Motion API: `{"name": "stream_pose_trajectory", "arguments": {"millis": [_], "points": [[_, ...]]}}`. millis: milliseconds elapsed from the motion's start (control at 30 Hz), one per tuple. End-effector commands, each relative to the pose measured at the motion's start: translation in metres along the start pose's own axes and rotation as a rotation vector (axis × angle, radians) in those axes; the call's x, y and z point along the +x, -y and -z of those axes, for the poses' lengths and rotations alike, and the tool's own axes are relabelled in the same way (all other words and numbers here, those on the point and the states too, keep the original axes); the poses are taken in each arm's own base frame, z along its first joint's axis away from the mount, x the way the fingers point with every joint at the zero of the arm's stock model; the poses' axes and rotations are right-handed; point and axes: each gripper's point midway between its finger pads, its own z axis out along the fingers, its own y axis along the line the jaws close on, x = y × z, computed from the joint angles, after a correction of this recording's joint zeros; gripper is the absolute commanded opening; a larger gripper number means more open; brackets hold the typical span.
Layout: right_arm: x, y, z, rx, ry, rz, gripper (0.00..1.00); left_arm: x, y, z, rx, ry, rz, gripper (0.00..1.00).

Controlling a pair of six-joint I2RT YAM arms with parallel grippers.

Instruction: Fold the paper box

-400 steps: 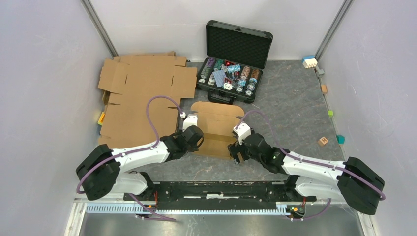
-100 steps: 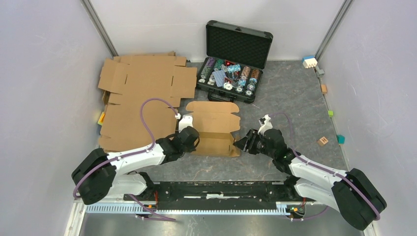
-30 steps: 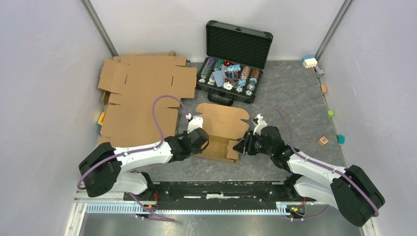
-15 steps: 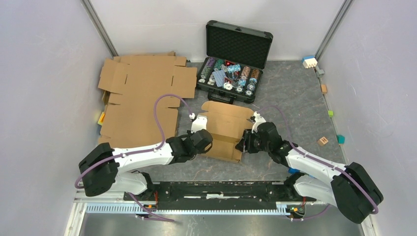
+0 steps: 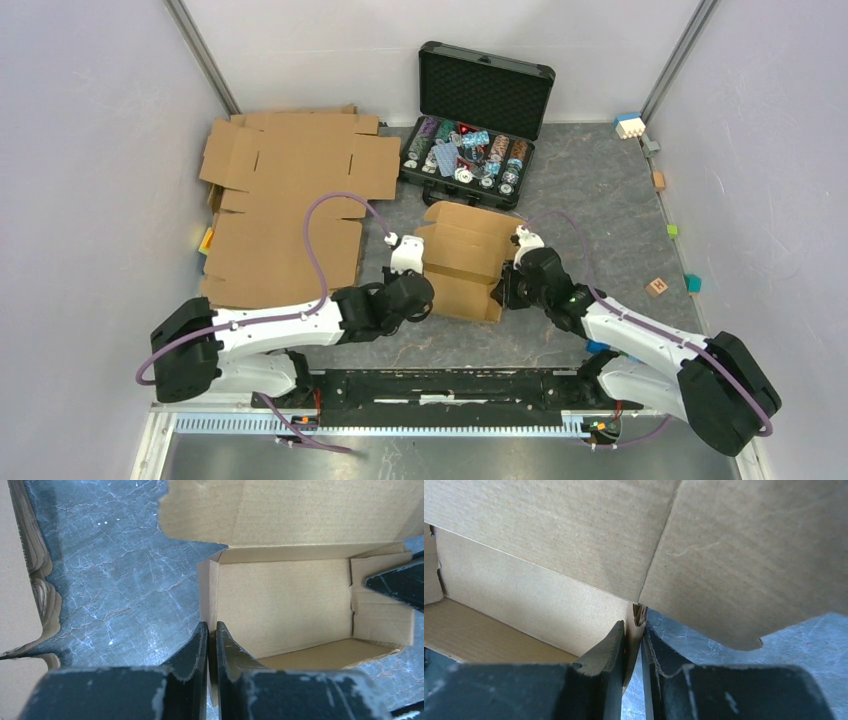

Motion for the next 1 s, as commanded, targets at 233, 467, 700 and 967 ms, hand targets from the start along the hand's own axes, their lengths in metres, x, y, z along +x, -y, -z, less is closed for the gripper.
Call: {"name": "stream_pose_trajectory", "arguments": {"millis": [233,467,700,967], "points": [[-0.048,0.024,0.008,0.208,0.14,0.164,0.2,-0.033,0.049,0.016,0.014,0.171,0.05,0.09],[-0.06,0.047,0.02,0.349,0.204,0.209,0.2,-0.035,0.061,0.028,0.005,0.242,0.049,0.1],[-0.064,0.044,0.024,0.353,0.225,0.227,0.33,-0.03,0.06,0.025,-0.009,0.241,0.046,0.11],[-0.067,0.01,0.03,0.146,0.275,0.233,0.67,-0.009,0.051,0.011,-0.025,0.17,0.082,0.13]]}}
